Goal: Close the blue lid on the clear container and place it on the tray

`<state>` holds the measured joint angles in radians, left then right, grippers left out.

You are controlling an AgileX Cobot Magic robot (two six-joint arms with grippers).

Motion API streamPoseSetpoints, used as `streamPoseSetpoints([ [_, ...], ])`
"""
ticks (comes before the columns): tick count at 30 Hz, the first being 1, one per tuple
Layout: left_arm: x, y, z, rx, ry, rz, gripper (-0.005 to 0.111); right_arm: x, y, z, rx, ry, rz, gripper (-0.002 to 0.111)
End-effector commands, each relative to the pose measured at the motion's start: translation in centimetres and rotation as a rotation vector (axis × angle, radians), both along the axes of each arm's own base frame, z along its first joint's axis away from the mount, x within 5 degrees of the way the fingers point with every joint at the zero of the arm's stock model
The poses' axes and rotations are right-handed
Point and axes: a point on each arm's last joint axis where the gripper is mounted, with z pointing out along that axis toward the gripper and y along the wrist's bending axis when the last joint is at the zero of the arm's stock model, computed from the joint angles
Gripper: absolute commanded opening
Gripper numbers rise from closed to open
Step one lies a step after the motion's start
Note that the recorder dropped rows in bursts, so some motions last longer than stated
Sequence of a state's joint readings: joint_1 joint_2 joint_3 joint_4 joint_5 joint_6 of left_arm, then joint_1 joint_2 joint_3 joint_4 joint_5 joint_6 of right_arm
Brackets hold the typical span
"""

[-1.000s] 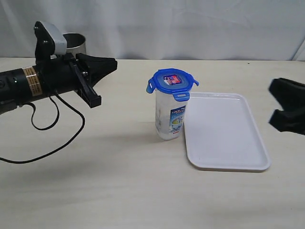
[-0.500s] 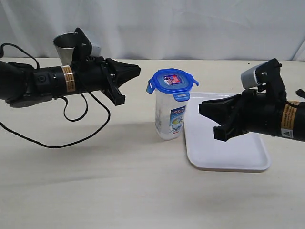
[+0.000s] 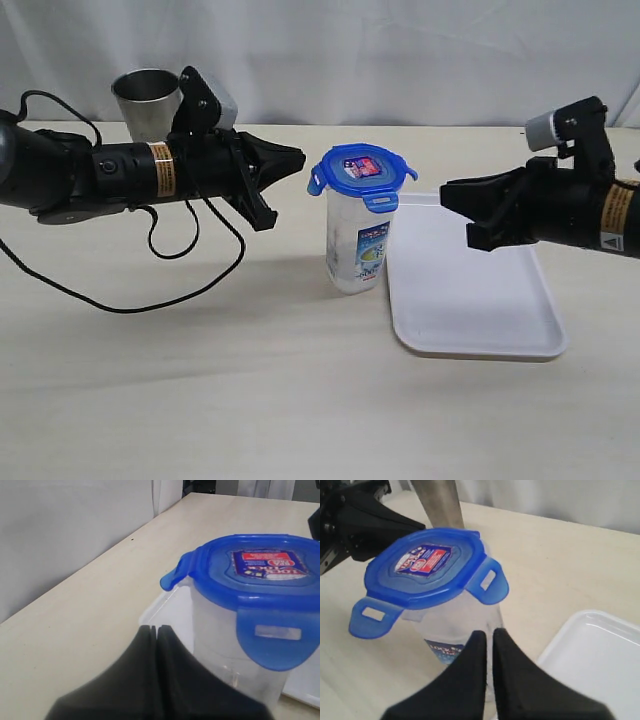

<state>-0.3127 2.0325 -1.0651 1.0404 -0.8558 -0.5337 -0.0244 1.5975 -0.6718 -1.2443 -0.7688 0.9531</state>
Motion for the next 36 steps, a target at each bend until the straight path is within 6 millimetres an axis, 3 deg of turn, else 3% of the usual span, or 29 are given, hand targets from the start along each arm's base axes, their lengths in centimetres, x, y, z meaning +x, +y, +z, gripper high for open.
streamPoseSetpoints([
  [1,0.1,-0.1,0.1,-0.008,0.007,-0.002,0.0,0.4,-0.7,0.0,0.123,0.005,0.112,0.005],
  [9,0.1,-0.1,0.1,-0.004,0.003,-0.006,0.0,1.9,-0.8,-2.0,0.145,0.072,0.201,0.005],
  [24,-0.1,-0.2,0.1,-0.015,0.016,-0.024,0.0,4.6,-0.7,-3.3,0.2,0.089,0.225,0.005],
  [36,-0.4,-0.3,-0.2,0.003,0.042,-0.059,0.0,4.9,-0.7,-3.2,0.222,0.054,0.204,0.005],
])
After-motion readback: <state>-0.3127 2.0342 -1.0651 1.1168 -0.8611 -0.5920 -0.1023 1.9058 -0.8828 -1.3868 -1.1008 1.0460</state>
